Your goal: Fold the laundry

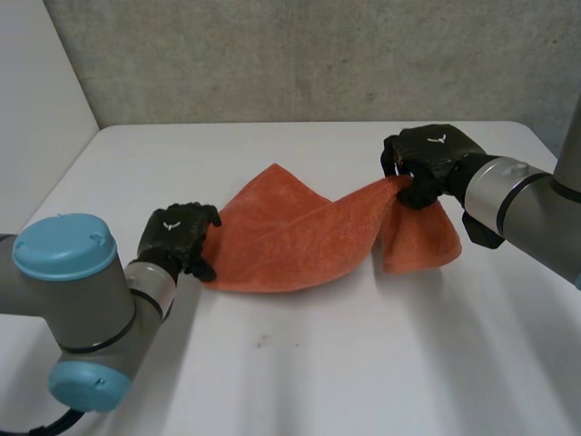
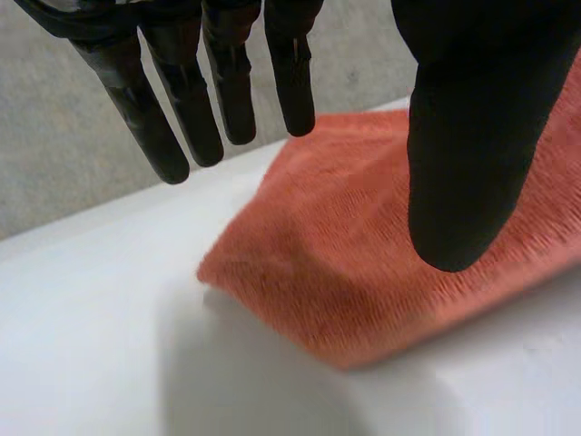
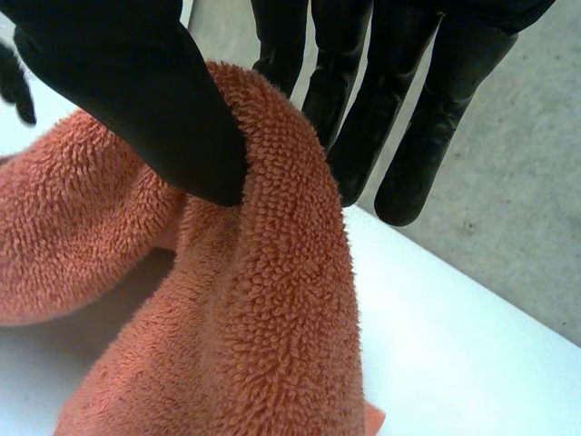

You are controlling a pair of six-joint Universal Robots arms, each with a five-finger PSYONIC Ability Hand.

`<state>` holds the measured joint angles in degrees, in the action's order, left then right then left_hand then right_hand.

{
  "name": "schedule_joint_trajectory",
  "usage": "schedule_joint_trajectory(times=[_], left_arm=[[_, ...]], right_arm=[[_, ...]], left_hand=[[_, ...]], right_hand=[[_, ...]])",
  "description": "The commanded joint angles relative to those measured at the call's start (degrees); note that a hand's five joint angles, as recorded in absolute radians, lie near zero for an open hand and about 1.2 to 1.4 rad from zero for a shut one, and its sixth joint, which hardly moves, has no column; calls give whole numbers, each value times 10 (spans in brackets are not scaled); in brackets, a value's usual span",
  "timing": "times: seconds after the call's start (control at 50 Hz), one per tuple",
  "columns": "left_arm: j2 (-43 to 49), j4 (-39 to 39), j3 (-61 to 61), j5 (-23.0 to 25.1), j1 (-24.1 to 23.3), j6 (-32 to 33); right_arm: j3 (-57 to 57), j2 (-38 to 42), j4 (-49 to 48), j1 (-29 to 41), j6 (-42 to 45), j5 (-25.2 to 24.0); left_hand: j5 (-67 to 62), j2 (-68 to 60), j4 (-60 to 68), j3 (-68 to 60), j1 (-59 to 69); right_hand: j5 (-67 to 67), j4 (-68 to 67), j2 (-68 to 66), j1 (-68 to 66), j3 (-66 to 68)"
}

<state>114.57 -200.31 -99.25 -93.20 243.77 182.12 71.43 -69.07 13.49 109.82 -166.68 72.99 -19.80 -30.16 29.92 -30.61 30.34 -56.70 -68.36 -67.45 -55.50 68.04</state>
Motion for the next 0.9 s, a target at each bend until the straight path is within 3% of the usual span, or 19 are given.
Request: schedule_joint_trajectory(times=[0.02, 0.3, 0.52, 0.74, 0.78, 0.8, 0.86, 0.9], left_arm=[[-45, 31, -40, -1, -1, -1], [-30, 24, -50, -3, -7, -19], [20, 18, 11, -40, -53, -95], [85, 18, 71, -44, -94, -145], [94, 18, 84, -45, -98, -146], [100, 18, 93, -48, -98, -146], [99, 18, 103, -61, -96, -149], [93, 18, 104, -73, -89, -149]], right_arm=[[1, -53, -28, 5, -76, -2], [-21, -145, -46, 37, -147, -24], [-30, -159, -47, 88, -149, -13], [-30, -196, -48, 102, -180, -12], [-28, -202, -49, 101, -182, -13], [-28, -202, -50, 99, -182, -13], [-24, -199, -50, 93, -181, -13], [-23, -198, -50, 93, -179, -14]], left_hand=[[91, 95, -93, 100, -97], [161, 164, -162, 169, -166], [145, 149, -147, 153, -151], [119, 122, -120, 127, -124], [40, 44, -41, 48, -45], [-145, -142, 144, -137, 140], [-501, -497, 500, -493, 495], [-502, -498, 501, -494, 497]], right_hand=[[-133, -116, -126, -245, 120], [-133, -116, -126, -245, 120], [-133, -116, -126, -245, 120], [-133, -116, -126, -245, 120], [-133, -116, -126, -245, 120], [-133, -116, -126, -245, 120], [-133, -116, -126, -245, 120], [-133, -116, -126, -245, 120]])
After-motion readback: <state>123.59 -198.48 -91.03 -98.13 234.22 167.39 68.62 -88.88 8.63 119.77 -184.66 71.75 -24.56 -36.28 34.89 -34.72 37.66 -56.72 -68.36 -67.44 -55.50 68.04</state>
